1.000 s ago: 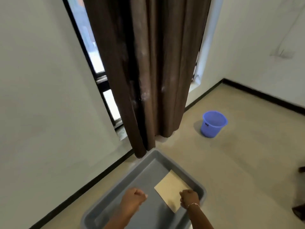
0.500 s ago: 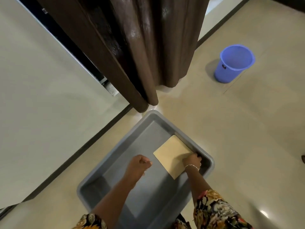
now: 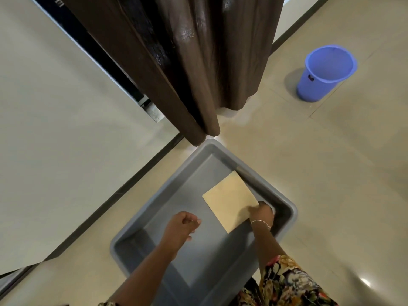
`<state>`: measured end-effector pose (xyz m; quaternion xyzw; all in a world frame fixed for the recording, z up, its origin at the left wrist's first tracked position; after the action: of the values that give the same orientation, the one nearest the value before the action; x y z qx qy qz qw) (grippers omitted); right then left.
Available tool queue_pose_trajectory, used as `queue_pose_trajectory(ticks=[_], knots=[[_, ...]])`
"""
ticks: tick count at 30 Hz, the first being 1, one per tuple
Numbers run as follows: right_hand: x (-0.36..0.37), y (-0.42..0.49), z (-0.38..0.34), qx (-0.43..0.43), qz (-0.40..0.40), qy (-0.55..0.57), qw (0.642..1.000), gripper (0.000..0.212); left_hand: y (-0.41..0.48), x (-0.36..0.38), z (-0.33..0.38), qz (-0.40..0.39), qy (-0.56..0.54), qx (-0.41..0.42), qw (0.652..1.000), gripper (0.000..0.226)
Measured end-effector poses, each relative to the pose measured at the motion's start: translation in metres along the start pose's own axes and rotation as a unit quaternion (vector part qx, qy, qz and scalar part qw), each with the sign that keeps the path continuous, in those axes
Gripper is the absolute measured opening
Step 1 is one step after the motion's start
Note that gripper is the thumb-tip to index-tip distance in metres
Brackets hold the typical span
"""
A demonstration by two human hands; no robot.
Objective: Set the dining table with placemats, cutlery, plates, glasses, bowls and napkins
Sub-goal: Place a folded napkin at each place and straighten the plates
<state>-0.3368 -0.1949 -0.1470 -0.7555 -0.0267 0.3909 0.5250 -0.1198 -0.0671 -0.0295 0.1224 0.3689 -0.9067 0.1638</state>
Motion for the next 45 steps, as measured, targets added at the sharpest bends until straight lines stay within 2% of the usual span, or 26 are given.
queue_pose_trajectory(ticks=[2,6,8,10,13,16,18,20,22,24,28,32,34,37,43,45], knots=[[-0.012,-0.018,-0.007,-0.063,-0.014,0.031,0.997,0.022,-0.009,-0.003,-0.004,0.004,-0.006,0.0,1.0,0.007],[-0.052,-0.068,-0.015,-0.196,0.014,0.062,0.979,0.017,-0.027,-0.005,-0.01,0.013,-0.046,-0.012,0.999,0.007],[-0.077,-0.1,-0.015,-0.259,0.028,0.078,0.962,0.005,-0.039,-0.002,-0.006,0.012,-0.053,0.006,0.998,0.011],[-0.1,-0.13,-0.007,-0.3,0.047,0.097,0.948,0.004,-0.054,0.003,0.001,0.009,-0.052,0.033,0.998,0.008],[-0.138,-0.193,0.018,-0.356,0.087,0.135,0.921,0.009,-0.086,0.016,0.016,-0.017,-0.061,0.086,0.994,0.008],[-0.166,-0.258,0.059,-0.388,0.047,0.237,0.889,0.024,-0.126,0.037,0.029,-0.055,-0.129,0.125,0.982,0.022],[-0.188,-0.298,0.104,-0.379,-0.012,0.377,0.845,0.018,-0.161,0.06,0.033,-0.099,-0.234,0.118,0.96,0.027],[-0.205,-0.326,0.155,-0.35,-0.055,0.48,0.803,0.009,-0.202,0.087,0.037,-0.162,-0.344,0.093,0.92,0.03],[-0.22,-0.345,0.215,-0.322,-0.045,0.531,0.782,0.014,-0.249,0.11,0.043,-0.228,-0.408,0.086,0.88,0.029],[-0.234,-0.358,0.275,-0.297,-0.008,0.562,0.772,0.016,-0.292,0.131,0.045,-0.27,-0.426,0.093,0.858,0.022],[-0.268,-0.38,0.411,-0.244,0.09,0.614,0.746,0.019,-0.384,0.185,0.042,-0.337,-0.312,0.137,0.878,0.016],[-0.295,-0.394,0.526,-0.228,0.152,0.662,0.698,0.031,-0.461,0.243,0.047,-0.399,-0.234,0.21,0.861,0.017],[-0.307,-0.403,0.585,-0.222,0.173,0.68,0.677,0.03,-0.5,0.278,0.044,-0.424,-0.205,0.239,0.849,0.015],[-0.325,-0.417,0.695,-0.196,0.22,0.701,0.65,0.023,-0.576,0.344,0.028,-0.47,-0.148,0.286,0.822,0.013],[-0.356,-0.464,0.905,-0.152,0.326,0.682,0.637,0.017,-0.744,0.469,-0.024,-0.568,-0.124,0.319,0.749,0.017],[-0.362,-0.48,0.958,-0.14,0.352,0.685,0.623,0.013,-0.79,0.495,-0.036,-0.589,-0.114,0.343,0.722,0.016]])
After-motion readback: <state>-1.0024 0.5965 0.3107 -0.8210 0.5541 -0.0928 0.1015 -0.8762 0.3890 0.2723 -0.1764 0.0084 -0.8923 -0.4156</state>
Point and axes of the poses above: each hand's wrist, its own y-axis towards the middle knuckle, its own x-axis out of the palm, z = x × y, the point moved 8 cm from there along y, towards the middle knuckle, and after that the axes turned 15 degrees about x, right-handed, at the moved point
